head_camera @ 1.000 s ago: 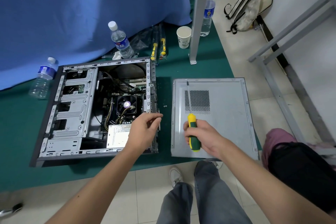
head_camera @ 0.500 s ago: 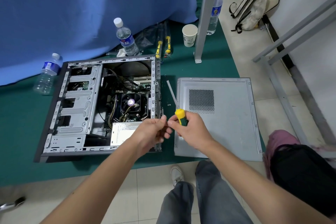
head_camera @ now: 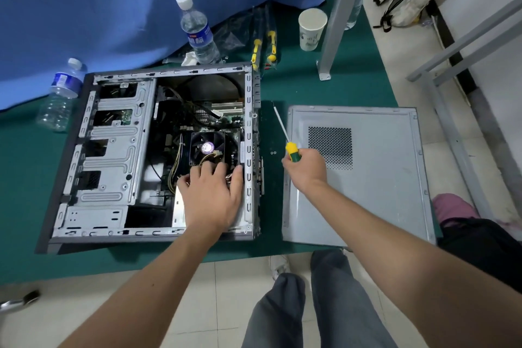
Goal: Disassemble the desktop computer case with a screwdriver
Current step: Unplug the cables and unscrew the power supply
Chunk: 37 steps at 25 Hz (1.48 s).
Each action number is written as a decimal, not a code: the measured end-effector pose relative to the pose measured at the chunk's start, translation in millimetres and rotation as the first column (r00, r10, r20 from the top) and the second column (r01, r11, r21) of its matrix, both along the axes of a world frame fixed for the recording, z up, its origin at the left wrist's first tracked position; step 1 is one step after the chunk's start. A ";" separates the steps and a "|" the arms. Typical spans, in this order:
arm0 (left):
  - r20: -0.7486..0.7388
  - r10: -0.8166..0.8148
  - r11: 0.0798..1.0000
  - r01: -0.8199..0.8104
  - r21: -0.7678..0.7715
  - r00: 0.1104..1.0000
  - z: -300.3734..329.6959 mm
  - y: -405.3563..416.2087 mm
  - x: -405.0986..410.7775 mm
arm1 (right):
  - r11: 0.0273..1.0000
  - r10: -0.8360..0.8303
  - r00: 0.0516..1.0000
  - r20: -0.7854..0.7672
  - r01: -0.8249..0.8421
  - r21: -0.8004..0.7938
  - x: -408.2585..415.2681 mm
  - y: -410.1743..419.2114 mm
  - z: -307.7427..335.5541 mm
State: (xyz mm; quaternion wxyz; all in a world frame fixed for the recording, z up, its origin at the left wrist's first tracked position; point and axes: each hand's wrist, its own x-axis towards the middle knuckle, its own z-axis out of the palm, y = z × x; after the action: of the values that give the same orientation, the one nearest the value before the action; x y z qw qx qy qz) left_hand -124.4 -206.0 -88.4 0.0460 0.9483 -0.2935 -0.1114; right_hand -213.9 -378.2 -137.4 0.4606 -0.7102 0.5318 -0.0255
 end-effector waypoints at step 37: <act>0.077 0.045 0.999 -0.043 -0.031 0.996 -4.5 2.4 -27.9 | 0.862 -0.133 0.945 0.297 -0.038 0.505 -185.0 19.3 -10.8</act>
State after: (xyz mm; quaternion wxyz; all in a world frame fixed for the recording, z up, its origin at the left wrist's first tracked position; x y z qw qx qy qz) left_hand -152.4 -203.6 -92.9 0.0510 0.9574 -0.2758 -0.0691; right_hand -398.9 -358.9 -148.1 0.7098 -0.5376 0.4550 -0.0128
